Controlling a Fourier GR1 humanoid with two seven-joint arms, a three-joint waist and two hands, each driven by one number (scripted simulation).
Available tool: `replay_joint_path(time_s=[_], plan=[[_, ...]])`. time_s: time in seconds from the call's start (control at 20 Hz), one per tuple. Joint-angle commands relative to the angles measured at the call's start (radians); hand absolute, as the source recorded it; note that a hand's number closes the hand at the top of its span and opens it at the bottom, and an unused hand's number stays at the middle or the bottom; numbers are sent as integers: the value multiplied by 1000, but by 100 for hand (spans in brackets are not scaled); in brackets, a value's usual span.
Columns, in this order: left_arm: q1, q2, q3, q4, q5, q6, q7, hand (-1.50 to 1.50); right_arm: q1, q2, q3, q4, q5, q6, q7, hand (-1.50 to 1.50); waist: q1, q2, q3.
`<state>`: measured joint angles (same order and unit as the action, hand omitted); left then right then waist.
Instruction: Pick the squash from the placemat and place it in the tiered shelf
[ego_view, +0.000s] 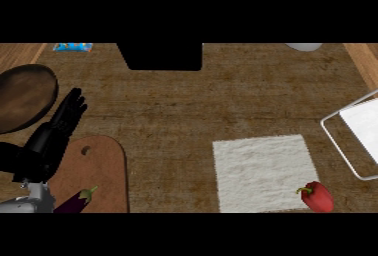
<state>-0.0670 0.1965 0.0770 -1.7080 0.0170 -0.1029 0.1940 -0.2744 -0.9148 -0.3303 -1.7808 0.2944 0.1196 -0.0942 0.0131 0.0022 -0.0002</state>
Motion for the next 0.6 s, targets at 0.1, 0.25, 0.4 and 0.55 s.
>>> replay_joint_path(time_s=[0.1, 0.25, 0.4, 0.55], plan=[[-13, 29, 47, -31, 44, -19, 49, 0, 44, -30, 95, 108, 87, 66, -182, 150, -1, 0, 1], [28, -24, -7, -37, -13, 15, 7, 0, 43, -15, 161, 116, 154, 74, -194, 150, -2, -1, 0], [0, 9, 39, -19, 29, -18, 23, 0, 30, 5, 176, 206, 210, 71, -231, 150, -4, -1, 0], [3, -4, 26, -10, -8, -3, 4, 0, 13, 27, 104, 292, 215, 57, -250, 150, -9, -2, 0]])
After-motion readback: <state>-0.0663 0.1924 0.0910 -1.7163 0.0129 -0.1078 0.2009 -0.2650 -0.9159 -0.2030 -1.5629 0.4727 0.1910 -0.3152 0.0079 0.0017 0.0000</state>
